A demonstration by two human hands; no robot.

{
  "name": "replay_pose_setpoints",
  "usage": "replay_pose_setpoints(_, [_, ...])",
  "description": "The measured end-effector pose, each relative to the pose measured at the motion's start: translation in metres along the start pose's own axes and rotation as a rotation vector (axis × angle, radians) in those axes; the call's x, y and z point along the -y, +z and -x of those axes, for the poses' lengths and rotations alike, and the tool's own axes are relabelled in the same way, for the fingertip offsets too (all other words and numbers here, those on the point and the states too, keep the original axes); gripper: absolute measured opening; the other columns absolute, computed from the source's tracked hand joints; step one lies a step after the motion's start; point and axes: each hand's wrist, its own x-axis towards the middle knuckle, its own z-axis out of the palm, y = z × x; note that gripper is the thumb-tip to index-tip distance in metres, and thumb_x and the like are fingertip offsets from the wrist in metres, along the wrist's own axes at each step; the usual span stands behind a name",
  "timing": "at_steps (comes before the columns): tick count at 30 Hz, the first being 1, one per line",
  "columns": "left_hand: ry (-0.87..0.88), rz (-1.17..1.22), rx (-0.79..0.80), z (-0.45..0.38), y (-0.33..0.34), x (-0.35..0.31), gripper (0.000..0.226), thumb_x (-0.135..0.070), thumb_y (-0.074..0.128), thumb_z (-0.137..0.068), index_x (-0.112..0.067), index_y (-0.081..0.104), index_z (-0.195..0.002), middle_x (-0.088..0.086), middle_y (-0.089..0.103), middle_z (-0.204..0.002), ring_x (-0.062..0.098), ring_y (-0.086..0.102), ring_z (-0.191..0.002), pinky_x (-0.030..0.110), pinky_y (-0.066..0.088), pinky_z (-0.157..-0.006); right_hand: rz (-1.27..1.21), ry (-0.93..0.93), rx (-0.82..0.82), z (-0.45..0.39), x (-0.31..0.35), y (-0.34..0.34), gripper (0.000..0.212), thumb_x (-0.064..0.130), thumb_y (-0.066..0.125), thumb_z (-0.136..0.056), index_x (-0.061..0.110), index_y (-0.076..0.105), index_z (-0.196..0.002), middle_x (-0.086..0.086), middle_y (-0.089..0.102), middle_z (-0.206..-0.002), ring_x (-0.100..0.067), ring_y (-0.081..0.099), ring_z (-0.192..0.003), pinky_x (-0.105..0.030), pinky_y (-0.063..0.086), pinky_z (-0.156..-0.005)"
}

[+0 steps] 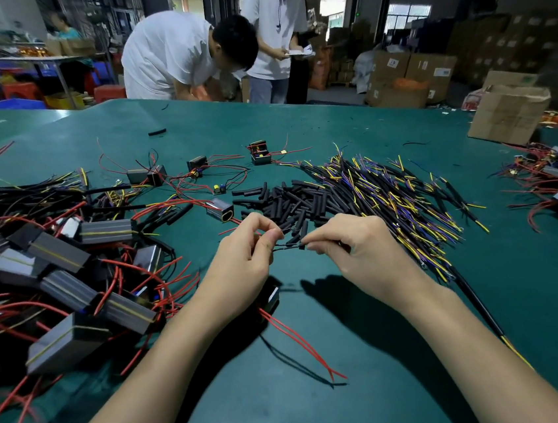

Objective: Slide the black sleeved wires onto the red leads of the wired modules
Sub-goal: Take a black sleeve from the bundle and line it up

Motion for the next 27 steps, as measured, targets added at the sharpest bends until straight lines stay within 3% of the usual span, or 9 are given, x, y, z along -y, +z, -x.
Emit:
replay_pose_setpoints(2, [0.0,-0.034,-0.011,0.001,0.0,-0.001,0.017,-0.02,0.046,-0.099,-0.022,0.049,-0.083,-0.011,0.038,-0.046,0.007,0.027,-0.043,0.018,0.024,-0.044,-0.027,0.009,0.049,-0.001,-0.001,-0.002,0.009,0.001,0.071,-0.079,0.003,0.076,-0.085,-0.005,0.073,-0.078,-0.011,0.062,-0.069,-0.015,0.046,-0.07])
replay_pose_setpoints(5, [-0.009,-0.06,-0.042,0.003,0.001,-0.003,0.015,-0.02,0.046,-0.099,-0.018,0.049,-0.085,-0.007,0.04,-0.052,0.007,0.03,-0.043,0.018,0.025,-0.044,-0.162,0.233,0.133,-0.004,-0.008,-0.012,0.013,0.013,0.078,-0.077,0.014,0.078,-0.09,0.004,0.073,-0.077,-0.004,0.059,-0.063,-0.014,0.044,-0.064])
replay_pose_setpoints(8, [-0.062,-0.004,-0.108,0.001,-0.001,-0.005,0.014,-0.02,0.046,-0.099,-0.014,0.051,-0.087,-0.001,0.055,-0.06,0.004,0.044,-0.047,0.016,0.035,-0.05,-0.281,0.485,-0.08,-0.008,-0.023,-0.02,0.006,0.023,0.075,-0.08,0.027,0.075,-0.085,0.004,0.072,-0.072,-0.006,0.058,-0.062,-0.023,0.045,-0.064])
replay_pose_setpoints(10, [-0.07,0.009,-0.14,-0.001,-0.002,-0.005,0.013,-0.02,0.05,-0.097,-0.012,0.055,-0.089,0.002,0.064,-0.077,0.007,0.058,-0.068,0.023,0.044,-0.066,-0.201,0.547,-0.217,-0.012,-0.029,-0.012,0.009,0.025,0.069,-0.086,0.024,0.074,-0.078,-0.001,0.07,-0.069,-0.012,0.058,-0.065,-0.025,0.045,-0.065])
replay_pose_setpoints(12, [-0.059,-0.018,-0.183,-0.001,-0.001,-0.004,0.012,-0.021,0.054,-0.095,-0.013,0.06,-0.088,0.001,0.064,-0.083,0.008,0.055,-0.075,0.025,0.042,-0.068,-0.114,0.536,-0.104,-0.019,-0.031,0.004,0.01,0.025,0.069,-0.086,0.019,0.075,-0.08,0.001,0.071,-0.073,-0.014,0.06,-0.069,-0.023,0.045,-0.07])
replay_pose_setpoints(16, [-0.077,-0.024,-0.301,-0.002,-0.003,-0.001,0.009,-0.019,0.061,-0.091,-0.017,0.064,-0.082,-0.008,0.061,-0.071,0.0,0.051,-0.063,0.013,0.039,-0.061,0.107,0.367,0.328,-0.032,-0.035,0.034,0.02,0.032,0.069,-0.086,0.02,0.074,-0.101,0.0,0.062,-0.099,-0.017,0.057,-0.091,-0.033,0.047,-0.082])
replay_pose_setpoints(22, [-0.302,0.381,-0.247,-0.008,-0.01,-0.001,0.014,-0.02,0.058,-0.093,-0.017,0.066,-0.082,-0.003,0.064,-0.068,-0.001,0.057,-0.056,0.009,0.041,-0.054,0.338,0.111,0.39,-0.038,-0.04,0.04,0.014,0.027,0.063,-0.091,0.016,0.069,-0.098,-0.001,0.056,-0.102,-0.019,0.05,-0.102,-0.035,0.048,-0.077])
replay_pose_setpoints(24, [-0.38,0.511,-0.217,-0.01,-0.013,-0.003,0.017,-0.02,0.056,-0.093,-0.018,0.069,-0.081,-0.003,0.067,-0.068,0.002,0.06,-0.059,0.017,0.042,-0.063,0.226,0.185,0.279,-0.038,-0.041,0.039,0.008,0.019,0.065,-0.088,0.012,0.067,-0.091,-0.001,0.06,-0.094,-0.015,0.053,-0.088,-0.029,0.046,-0.074])
replay_pose_setpoints(27, [-0.428,0.582,-0.168,-0.011,-0.016,-0.002,0.019,-0.021,0.06,-0.09,-0.02,0.074,-0.077,-0.005,0.07,-0.07,0.006,0.061,-0.066,0.027,0.04,-0.074,-0.286,0.567,-0.146,-0.038,-0.034,0.028,0.005,0.011,0.066,-0.087,0.014,0.067,-0.083,0.001,0.065,-0.076,-0.006,0.056,-0.067,-0.017,0.043,-0.067])
